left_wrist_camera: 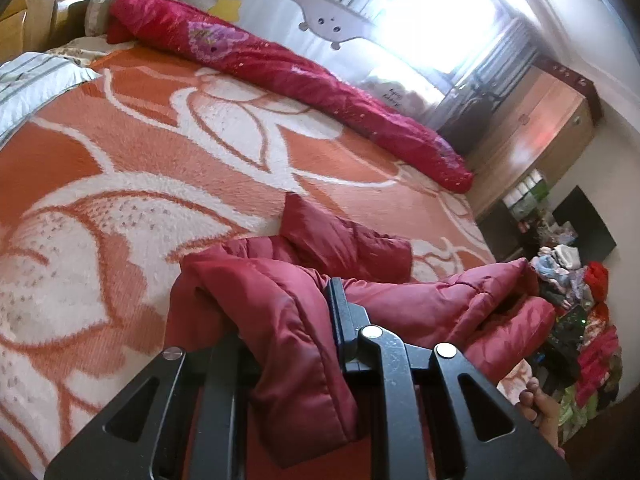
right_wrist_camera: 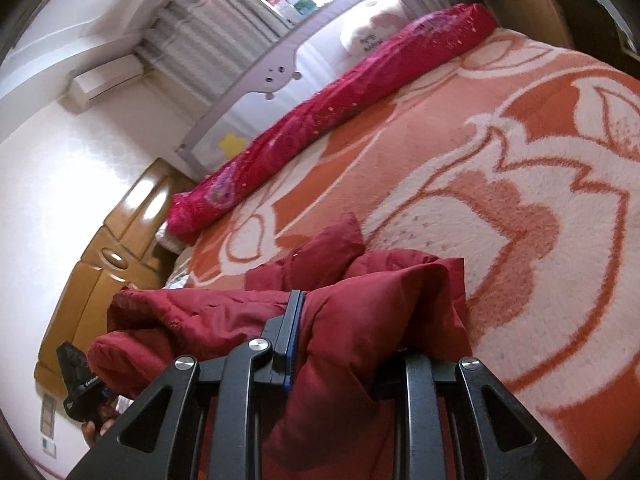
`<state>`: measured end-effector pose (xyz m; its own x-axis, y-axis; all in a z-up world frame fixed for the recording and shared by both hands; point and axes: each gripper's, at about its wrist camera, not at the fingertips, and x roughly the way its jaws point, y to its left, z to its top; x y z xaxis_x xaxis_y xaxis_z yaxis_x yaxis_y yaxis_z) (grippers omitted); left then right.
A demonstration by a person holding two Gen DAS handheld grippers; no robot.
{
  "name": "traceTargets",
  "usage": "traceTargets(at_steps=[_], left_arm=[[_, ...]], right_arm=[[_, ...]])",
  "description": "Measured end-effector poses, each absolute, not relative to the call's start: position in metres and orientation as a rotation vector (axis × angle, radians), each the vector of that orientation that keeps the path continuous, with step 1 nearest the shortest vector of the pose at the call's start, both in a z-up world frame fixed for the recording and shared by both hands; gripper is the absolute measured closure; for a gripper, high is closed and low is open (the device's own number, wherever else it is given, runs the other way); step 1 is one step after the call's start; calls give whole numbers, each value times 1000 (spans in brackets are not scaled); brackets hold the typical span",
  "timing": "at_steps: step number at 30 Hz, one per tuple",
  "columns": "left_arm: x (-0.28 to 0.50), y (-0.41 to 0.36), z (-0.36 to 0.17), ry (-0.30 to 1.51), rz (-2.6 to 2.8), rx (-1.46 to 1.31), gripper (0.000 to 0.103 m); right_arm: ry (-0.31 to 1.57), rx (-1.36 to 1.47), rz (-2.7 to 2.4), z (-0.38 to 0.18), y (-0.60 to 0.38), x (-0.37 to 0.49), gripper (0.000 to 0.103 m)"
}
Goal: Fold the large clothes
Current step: 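Lower the folded hem onto the jacket and open both grippers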
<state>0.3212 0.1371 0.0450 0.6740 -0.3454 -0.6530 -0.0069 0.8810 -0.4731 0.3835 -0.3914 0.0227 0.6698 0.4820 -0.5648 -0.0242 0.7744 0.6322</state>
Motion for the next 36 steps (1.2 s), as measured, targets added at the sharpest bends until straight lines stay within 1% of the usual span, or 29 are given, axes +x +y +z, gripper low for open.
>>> traceTargets(at_steps=[11, 17, 24, 27, 29, 31, 34, 36], left_arm=[[386, 139, 0, 907, -140, -503, 87], [409, 143, -24, 936, -118, -547, 85], [427, 144, -38, 957, -96, -554, 84], [426, 145, -35, 957, -103, -566, 84], [418, 144, -26, 942, -110, -546, 81], [405, 141, -13, 915, -118, -509, 75], [379, 136, 7, 868, -133, -475, 69], [357, 134, 22, 820, -154, -472, 68]], right_arm=[[863, 729, 211, -23, -390, 444, 79], [871, 724, 176, -39, -385, 464, 79], [892, 691, 144, -57, -377, 485, 80], [910, 676, 133, -66, -374, 492, 80], [916, 676, 136, -70, -373, 495, 80], [918, 674, 141, -74, -372, 497, 80], [921, 671, 140, -76, -371, 499, 80], [923, 668, 136, -77, -370, 500, 80]])
